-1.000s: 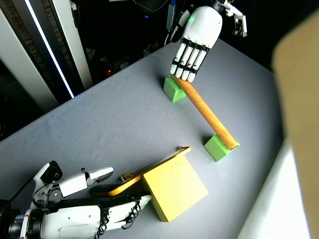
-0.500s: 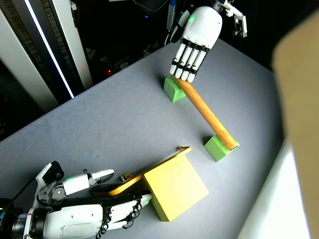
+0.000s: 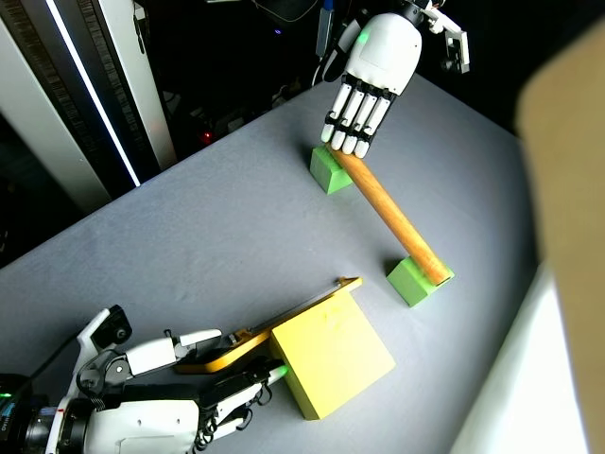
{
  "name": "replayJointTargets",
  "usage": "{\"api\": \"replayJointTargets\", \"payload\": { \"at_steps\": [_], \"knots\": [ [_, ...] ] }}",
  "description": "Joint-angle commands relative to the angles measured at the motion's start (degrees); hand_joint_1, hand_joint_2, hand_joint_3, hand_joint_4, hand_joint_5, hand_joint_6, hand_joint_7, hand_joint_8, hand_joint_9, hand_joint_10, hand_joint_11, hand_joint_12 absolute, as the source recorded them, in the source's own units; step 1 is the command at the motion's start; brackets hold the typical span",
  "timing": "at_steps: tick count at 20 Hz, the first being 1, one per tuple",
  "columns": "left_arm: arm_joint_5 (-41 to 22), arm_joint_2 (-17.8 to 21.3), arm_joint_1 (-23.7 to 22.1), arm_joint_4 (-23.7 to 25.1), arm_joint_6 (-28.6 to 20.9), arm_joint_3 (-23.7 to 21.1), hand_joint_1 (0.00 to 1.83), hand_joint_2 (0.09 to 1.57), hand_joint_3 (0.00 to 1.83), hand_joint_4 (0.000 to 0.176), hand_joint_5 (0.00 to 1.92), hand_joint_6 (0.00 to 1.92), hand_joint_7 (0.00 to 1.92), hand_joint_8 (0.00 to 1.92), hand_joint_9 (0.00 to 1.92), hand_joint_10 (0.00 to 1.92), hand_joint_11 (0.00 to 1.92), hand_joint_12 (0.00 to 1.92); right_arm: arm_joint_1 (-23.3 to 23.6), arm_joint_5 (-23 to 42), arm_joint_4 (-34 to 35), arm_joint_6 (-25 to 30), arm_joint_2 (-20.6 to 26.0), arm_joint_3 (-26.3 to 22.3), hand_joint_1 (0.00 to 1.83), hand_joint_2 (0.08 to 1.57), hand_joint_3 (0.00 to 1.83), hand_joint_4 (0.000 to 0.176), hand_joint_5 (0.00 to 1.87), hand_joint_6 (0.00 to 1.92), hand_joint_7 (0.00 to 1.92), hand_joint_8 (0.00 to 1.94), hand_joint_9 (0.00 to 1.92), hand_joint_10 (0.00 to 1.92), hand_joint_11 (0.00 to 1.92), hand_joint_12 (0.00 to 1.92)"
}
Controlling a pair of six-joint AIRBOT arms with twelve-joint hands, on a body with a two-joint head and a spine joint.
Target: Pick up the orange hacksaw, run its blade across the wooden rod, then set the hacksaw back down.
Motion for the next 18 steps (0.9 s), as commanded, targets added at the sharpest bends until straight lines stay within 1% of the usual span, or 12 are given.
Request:
{"api": "replayJointTargets", "payload": {
  "at_steps": [1,2,3,4,5,6,7,8,9,15,16,18],
  "knots": [
    [-0.25,-0.09,-0.32,-2.00,-0.02,0.35,0.00,1.27,0.00,0.000,0.11,0.00,0.07,0.00,0.07,0.00,0.00,0.36,0.44,6.17,-1.80,-0.18,-0.92,-0.89,1.33,1.17,0.00,0.000,0.69,1.23,0.92,1.08,0.95,1.07,0.72,1.23],
    [-0.25,-0.09,-0.28,-2.00,-0.03,0.40,0.00,1.27,0.00,0.000,0.12,0.00,0.07,0.00,0.07,0.00,0.00,0.38,0.43,6.19,-1.82,-0.48,-0.84,-1.09,1.36,1.16,0.00,0.000,0.70,1.17,0.93,1.09,0.94,1.24,0.79,1.28],
    [-0.25,-0.09,-0.25,-2.00,-0.03,0.42,0.00,1.27,0.00,0.000,0.11,0.00,0.07,0.00,0.06,0.00,0.00,0.36,0.41,6.19,-1.84,-0.79,-0.82,-1.22,1.28,1.13,0.00,0.000,0.83,1.06,1.04,1.04,1.03,0.99,0.89,1.31],
    [-0.25,-0.09,-0.25,-2.00,-0.03,0.44,0.00,1.28,0.00,0.000,0.11,0.00,0.07,0.00,0.07,0.00,0.00,0.37,0.39,6.25,-1.84,-0.99,-0.78,-1.32,1.27,1.11,0.00,0.000,0.91,0.94,1.08,1.01,1.08,0.92,0.93,1.32],
    [-0.25,-0.09,-0.25,-2.00,-0.03,0.46,0.01,1.28,0.00,0.000,0.12,0.00,0.08,0.00,0.07,0.00,0.00,0.40,0.39,6.44,-1.84,-1.30,-0.71,-1.36,1.36,1.11,0.00,0.000,0.92,0.85,1.02,0.99,0.96,1.23,0.94,1.37],
    [-0.25,-0.09,-0.24,-2.00,-0.03,0.46,0.00,1.28,0.00,0.000,0.10,0.00,0.07,0.00,0.06,0.01,0.00,0.34,0.42,6.67,-1.84,-1.55,-0.58,-1.39,1.29,1.09,0.00,0.000,1.00,0.78,1.07,1.03,1.00,1.11,0.95,1.39],
    [-0.25,-0.09,-0.19,-2.00,-0.16,0.48,0.00,1.28,0.00,0.000,0.10,0.00,0.07,0.00,0.06,0.01,0.00,0.36,0.43,6.79,-1.84,-1.60,-0.41,-1.51,1.36,1.11,0.00,0.000,0.94,0.81,1.01,1.03,0.91,1.29,0.88,1.47],
    [-0.25,-0.09,-0.19,-2.00,-0.74,0.49,0.00,1.27,0.00,0.000,0.09,0.00,0.05,0.00,0.06,0.00,0.00,0.33,0.46,7.15,-1.84,-1.75,-0.09,-1.66,1.29,1.10,0.00,0.000,0.96,0.82,1.06,1.06,0.94,1.17,0.85,1.52],
    [-0.25,-0.09,-0.15,-2.00,-0.75,0.49,0.00,1.27,0.00,0.000,0.10,0.00,0.06,0.01,0.07,0.01,0.00,0.36,0.56,7.54,-1.83,-1.90,0.34,-1.93,1.27,1.11,0.00,0.000,0.96,0.85,1.05,1.10,0.95,1.13,0.84,1.54],
    [-0.24,-0.09,-0.12,-2.00,-0.75,0.62,0.01,1.28,0.00,0.000,0.10,0.00,0.08,0.00,0.08,0.00,0.00,0.33,1.77,6.58,-0.90,-4.97,4.98,-7.03,1.26,1.11,0.00,0.000,0.98,0.81,1.03,1.14,0.95,1.12,0.86,1.49],
    [-0.24,-0.09,-0.08,-2.00,-0.75,0.62,0.00,1.28,0.00,0.000,0.10,0.00,0.08,0.00,0.08,0.00,0.00,0.35,1.78,6.74,0.85,-6.60,5.93,-8.08,1.26,1.11,0.00,0.000,0.95,0.85,1.03,1.13,0.96,1.11,0.86,1.48],
    [-0.24,-0.09,-0.07,-2.00,-0.75,0.65,0.00,1.28,0.00,0.000,0.09,0.00,0.07,0.00,0.07,0.00,0.00,0.32,1.76,7.69,4.38,-9.62,7.69,-10.01,1.27,1.11,0.00,0.000,0.98,0.80,1.04,1.13,0.97,1.10,0.87,1.46]
  ]
}}
